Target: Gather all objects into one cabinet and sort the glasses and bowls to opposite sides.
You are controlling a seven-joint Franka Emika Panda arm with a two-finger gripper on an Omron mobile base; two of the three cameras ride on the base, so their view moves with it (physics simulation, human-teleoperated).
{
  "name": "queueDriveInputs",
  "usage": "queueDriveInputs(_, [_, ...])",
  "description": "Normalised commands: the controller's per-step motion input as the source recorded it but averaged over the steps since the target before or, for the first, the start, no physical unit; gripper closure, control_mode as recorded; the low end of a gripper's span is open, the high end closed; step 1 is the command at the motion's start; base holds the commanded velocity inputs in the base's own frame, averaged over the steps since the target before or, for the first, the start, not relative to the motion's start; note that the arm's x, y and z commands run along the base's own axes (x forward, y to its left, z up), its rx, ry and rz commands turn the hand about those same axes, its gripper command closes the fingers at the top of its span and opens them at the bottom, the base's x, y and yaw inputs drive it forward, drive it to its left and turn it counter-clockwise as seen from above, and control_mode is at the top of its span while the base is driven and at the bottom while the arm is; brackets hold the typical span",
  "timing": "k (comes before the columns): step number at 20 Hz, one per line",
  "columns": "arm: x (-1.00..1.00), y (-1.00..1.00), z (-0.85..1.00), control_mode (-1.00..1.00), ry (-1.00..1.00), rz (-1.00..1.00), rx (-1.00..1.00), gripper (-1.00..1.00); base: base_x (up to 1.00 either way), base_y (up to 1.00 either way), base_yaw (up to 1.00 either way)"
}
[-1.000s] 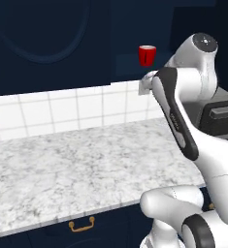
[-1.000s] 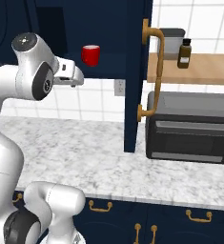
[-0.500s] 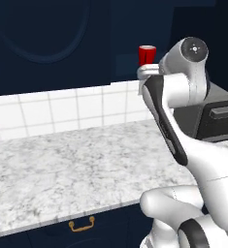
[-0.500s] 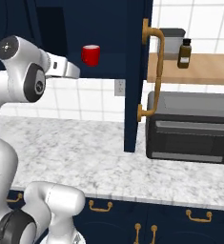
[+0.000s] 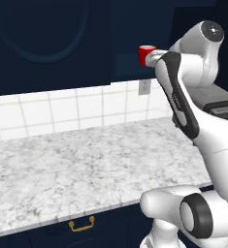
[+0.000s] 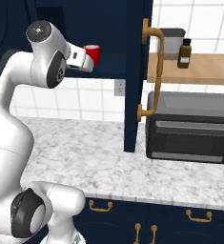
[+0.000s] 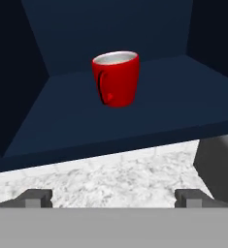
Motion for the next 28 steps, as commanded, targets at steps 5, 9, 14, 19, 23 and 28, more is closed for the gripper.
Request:
queueDriveInputs(5, [0.0,0.0,0.09,-1.0,-0.22,0.0,0.0,-1.0,0.0,0.0,0.0])
queueDriveInputs(9, [0.02,0.02,0.0,-1.0,-0.32,-0.03,0.0,-1.0,0.0,0.0,0.0])
queueDriveInputs(14, [0.26,0.07,-0.07,-1.0,0.0,-0.06,-0.09,-1.0,0.0,0.0,0.0])
queueDriveInputs(19, [0.5,0.27,0.0,-1.0,0.01,-0.14,-0.22,-1.0,0.0,0.0,0.0])
queueDriveInputs(23, [0.04,0.0,0.0,-1.0,0.0,0.0,0.0,-1.0,0.0,0.0,0.0])
queueDriveInputs(28, [0.26,0.0,0.0,-1.0,0.0,0.0,0.0,-1.0,0.0,0.0,0.0])
